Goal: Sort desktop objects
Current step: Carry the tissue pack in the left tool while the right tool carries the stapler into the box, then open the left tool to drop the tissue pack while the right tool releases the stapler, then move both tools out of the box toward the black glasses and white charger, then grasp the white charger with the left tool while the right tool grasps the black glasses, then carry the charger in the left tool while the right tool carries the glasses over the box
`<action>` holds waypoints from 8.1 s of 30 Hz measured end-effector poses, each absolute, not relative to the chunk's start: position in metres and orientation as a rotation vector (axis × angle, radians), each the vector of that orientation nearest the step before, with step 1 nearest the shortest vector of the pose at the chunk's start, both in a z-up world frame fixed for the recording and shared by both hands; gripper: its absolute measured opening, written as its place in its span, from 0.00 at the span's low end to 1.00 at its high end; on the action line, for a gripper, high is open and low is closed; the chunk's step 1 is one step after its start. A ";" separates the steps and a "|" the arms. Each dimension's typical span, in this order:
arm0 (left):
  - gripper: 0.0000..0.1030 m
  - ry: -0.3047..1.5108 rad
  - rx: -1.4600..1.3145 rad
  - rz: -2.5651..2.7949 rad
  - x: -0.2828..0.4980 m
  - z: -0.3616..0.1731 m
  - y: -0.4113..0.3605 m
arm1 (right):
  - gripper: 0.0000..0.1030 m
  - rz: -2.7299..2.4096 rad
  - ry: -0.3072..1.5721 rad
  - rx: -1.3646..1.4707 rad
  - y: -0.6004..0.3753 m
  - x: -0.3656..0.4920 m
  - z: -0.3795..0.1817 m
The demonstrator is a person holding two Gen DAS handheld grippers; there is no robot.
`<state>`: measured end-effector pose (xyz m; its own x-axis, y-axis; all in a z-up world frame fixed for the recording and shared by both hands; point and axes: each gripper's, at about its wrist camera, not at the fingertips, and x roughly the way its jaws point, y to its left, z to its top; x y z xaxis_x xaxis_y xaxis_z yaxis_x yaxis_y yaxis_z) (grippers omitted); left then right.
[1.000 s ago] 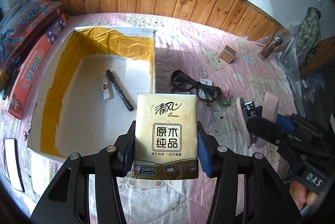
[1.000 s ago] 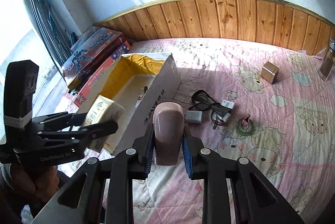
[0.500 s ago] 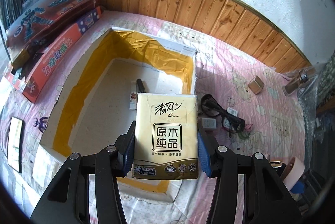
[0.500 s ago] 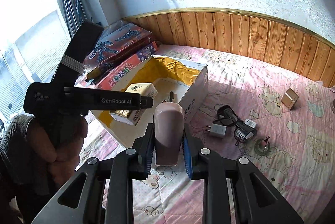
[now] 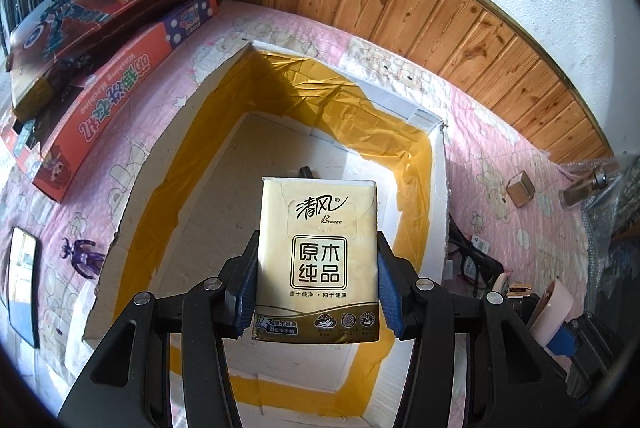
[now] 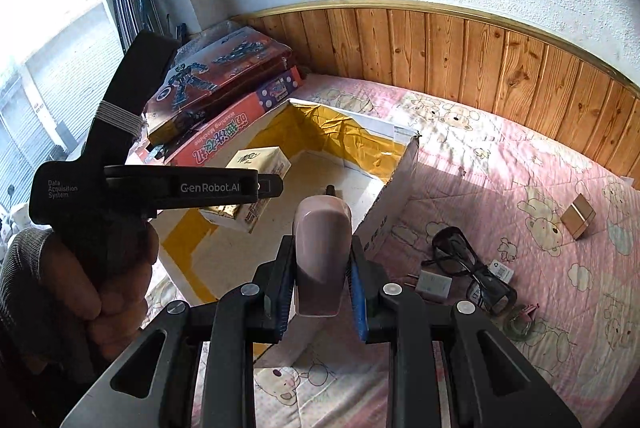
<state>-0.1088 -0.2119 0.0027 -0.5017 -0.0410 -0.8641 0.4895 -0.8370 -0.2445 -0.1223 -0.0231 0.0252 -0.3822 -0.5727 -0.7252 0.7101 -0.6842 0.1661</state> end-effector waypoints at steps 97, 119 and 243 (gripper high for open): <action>0.57 0.631 1.655 -2.110 -0.107 -0.036 -0.246 | 0.49 -2.006 0.745 1.263 -0.147 -0.217 -0.040; 0.57 0.347 1.476 -2.670 -0.120 0.046 -0.112 | 0.57 -2.214 0.261 0.875 0.033 -0.155 0.028; 0.34 0.549 1.350 -2.749 -0.076 0.038 -0.130 | 0.42 -2.313 0.084 0.937 0.052 -0.129 0.055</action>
